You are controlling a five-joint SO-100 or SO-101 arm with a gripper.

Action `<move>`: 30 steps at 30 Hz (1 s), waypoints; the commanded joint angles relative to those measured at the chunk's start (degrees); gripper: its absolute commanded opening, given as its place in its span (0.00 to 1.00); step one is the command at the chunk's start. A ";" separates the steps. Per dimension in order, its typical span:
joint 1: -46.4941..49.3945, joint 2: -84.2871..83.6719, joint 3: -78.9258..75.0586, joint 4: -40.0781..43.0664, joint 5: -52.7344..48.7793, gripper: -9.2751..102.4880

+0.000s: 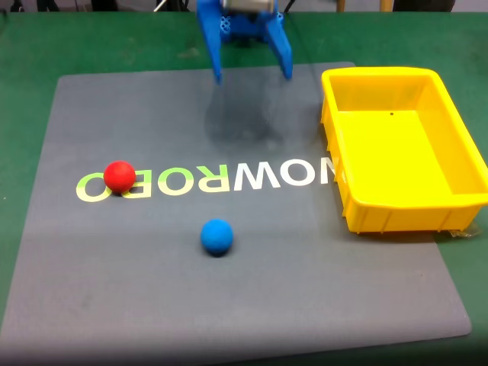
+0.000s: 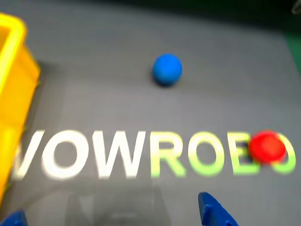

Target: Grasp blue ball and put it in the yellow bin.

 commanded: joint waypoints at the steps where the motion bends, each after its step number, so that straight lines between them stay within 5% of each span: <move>1: 1.23 -13.10 -13.80 -3.52 -1.14 0.45; 30: 5.10 -62.49 -57.92 -8.53 -2.11 0.43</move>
